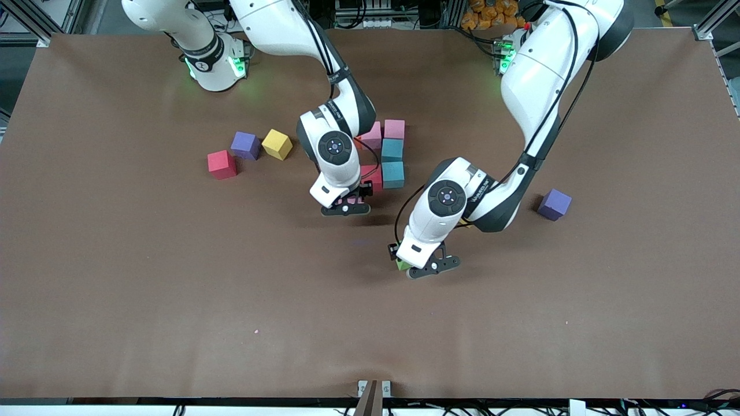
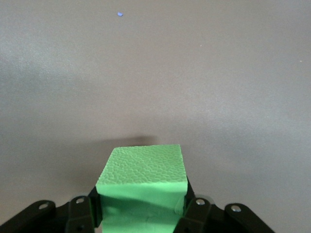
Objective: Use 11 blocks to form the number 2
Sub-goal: 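Grasp the red block with the right gripper while the left gripper carries green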
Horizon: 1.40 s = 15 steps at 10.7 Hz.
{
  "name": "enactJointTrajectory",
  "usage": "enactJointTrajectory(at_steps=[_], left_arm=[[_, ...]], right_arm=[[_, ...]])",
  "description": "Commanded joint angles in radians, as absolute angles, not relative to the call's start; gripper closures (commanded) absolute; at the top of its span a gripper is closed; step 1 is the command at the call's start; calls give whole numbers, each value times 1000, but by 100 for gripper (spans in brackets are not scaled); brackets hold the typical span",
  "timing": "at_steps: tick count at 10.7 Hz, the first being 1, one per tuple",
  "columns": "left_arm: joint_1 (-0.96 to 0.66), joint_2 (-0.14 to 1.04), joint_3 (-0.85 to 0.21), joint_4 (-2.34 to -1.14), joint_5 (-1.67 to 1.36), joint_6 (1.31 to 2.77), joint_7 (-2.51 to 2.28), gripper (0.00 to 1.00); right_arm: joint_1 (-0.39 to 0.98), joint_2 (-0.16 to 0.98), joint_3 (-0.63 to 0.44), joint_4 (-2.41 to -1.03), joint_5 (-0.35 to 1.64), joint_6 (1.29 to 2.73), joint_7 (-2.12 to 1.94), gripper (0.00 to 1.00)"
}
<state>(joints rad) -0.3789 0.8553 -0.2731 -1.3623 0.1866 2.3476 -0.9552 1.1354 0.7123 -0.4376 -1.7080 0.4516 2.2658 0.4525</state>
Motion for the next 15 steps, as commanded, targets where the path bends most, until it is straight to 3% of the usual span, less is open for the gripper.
enactJointTrajectory(at_steps=[1, 6, 15], left_arm=[[-387, 867, -278, -1338, 192, 2356, -991, 46], [-435, 868, -281, -1325, 112, 2434, -1022, 46], [-522, 919, -281, -1290, 81, 2482, -1016, 46]], right_arm=[[1150, 620, -465, -1729, 445, 2215, 521, 0], [1150, 525, -572, -1761, 440, 2060, 453, 0], [1161, 408, -831, -2113, 439, 2074, -122, 0]])
